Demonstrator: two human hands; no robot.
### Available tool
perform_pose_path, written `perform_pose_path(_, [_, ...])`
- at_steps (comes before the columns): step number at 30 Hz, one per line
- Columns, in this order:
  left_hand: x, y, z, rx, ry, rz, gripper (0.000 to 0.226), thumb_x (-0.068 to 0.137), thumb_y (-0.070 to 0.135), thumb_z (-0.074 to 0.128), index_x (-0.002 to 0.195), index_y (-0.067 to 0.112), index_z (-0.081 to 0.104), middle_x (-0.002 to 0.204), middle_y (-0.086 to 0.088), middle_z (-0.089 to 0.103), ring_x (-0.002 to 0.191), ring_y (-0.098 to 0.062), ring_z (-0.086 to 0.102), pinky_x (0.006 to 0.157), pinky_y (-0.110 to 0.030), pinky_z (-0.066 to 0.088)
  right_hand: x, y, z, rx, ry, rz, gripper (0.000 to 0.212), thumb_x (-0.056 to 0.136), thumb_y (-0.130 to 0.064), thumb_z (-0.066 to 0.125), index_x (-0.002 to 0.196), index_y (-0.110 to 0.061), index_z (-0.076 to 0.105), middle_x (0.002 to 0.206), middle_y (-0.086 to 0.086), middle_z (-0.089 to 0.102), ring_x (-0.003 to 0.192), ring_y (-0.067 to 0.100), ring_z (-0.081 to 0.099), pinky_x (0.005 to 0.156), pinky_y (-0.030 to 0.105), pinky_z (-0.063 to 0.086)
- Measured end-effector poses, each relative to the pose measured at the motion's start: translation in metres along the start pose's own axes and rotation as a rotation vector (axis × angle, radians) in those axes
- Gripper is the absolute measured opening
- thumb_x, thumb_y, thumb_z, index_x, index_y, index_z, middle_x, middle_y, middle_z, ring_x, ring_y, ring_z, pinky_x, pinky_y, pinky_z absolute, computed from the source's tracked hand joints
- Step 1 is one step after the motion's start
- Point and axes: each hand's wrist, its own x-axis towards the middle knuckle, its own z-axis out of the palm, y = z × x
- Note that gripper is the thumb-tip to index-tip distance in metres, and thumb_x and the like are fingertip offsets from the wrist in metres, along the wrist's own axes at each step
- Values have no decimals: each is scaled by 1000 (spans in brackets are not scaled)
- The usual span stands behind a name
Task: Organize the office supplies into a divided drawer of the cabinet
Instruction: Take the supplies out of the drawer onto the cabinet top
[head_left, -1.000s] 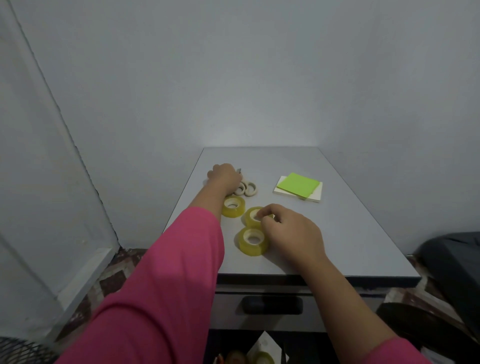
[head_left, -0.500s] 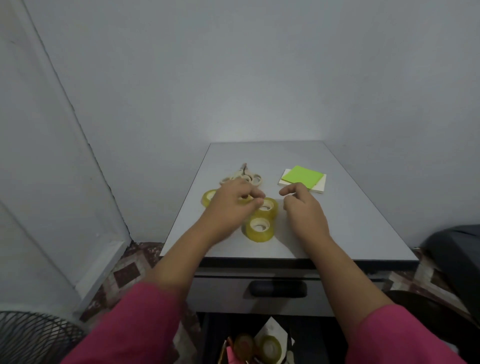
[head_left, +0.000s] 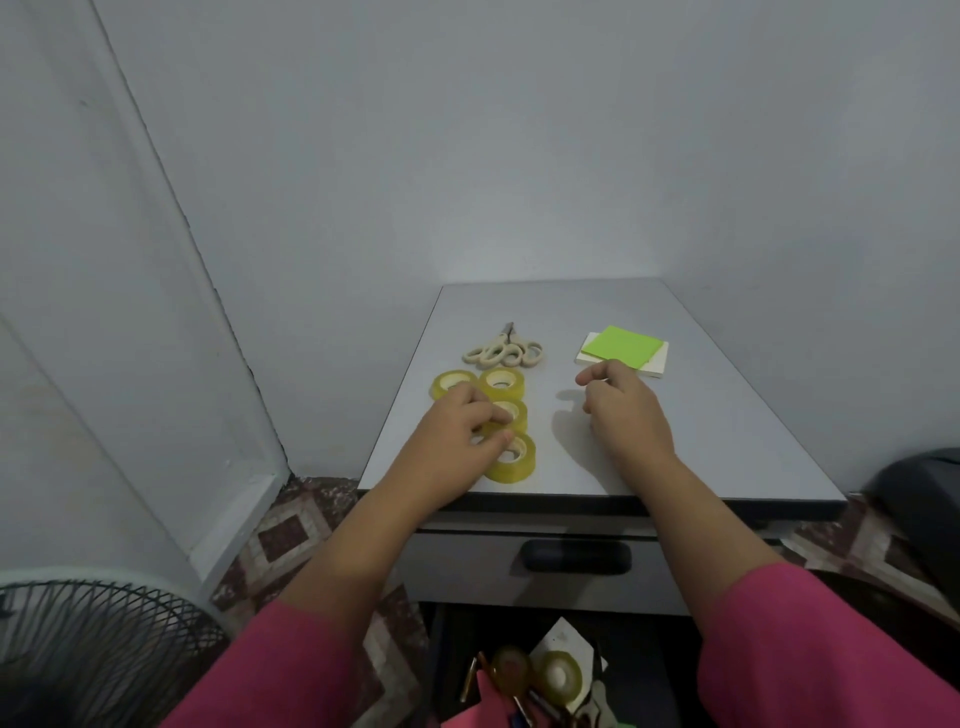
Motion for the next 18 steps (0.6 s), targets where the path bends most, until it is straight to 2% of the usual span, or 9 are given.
perform_pose_path(3, [4, -2, 0, 4, 4, -12, 22, 90, 28, 63, 110, 23, 69, 100, 14, 47, 89, 1, 49, 75, -7, 34, 0, 1, 0, -10, 0, -6, 36, 69, -31, 33, 95, -29, 58, 92, -6, 61, 84, 18, 56, 65, 31, 36])
perform_pose_path(7, [6, -6, 3, -46, 35, -15, 20, 89, 28, 64, 108, 25, 69, 103, 13, 50, 89, 0, 50, 75, -5, 34, 4, 4, 1, -17, 2, -20, 22, 84, -23, 39, 95, -29, 58, 91, -6, 60, 86, 19, 55, 69, 32, 37])
perform_pose_path(11, [3, -7, 3, -140, 154, 7, 14, 88, 26, 67, 100, 26, 71, 96, 11, 51, 78, 4, 52, 70, -4, 37, 3, 4, 0, 21, 3, -24, 29, 72, -30, 35, 91, -30, 58, 91, -5, 60, 87, 21, 55, 73, 33, 40])
perform_pose_path(15, [-7, 1, 3, -154, 257, 72, 9, 88, 17, 66, 93, 18, 72, 90, 7, 52, 74, 6, 51, 69, -5, 36, -5, 1, -4, 86, 36, -55, 21, 76, -22, 41, 83, -29, 60, 88, -4, 60, 83, 18, 53, 72, 29, 37])
perform_pose_path(18, [-28, 15, 10, -132, 417, 192, 7, 86, 6, 63, 84, 5, 69, 81, 0, 56, 73, -3, 50, 67, -9, 36, -25, 4, -5, 121, 76, -150, 22, 79, -15, 44, 77, -29, 61, 75, -7, 59, 70, 13, 52, 63, 27, 37])
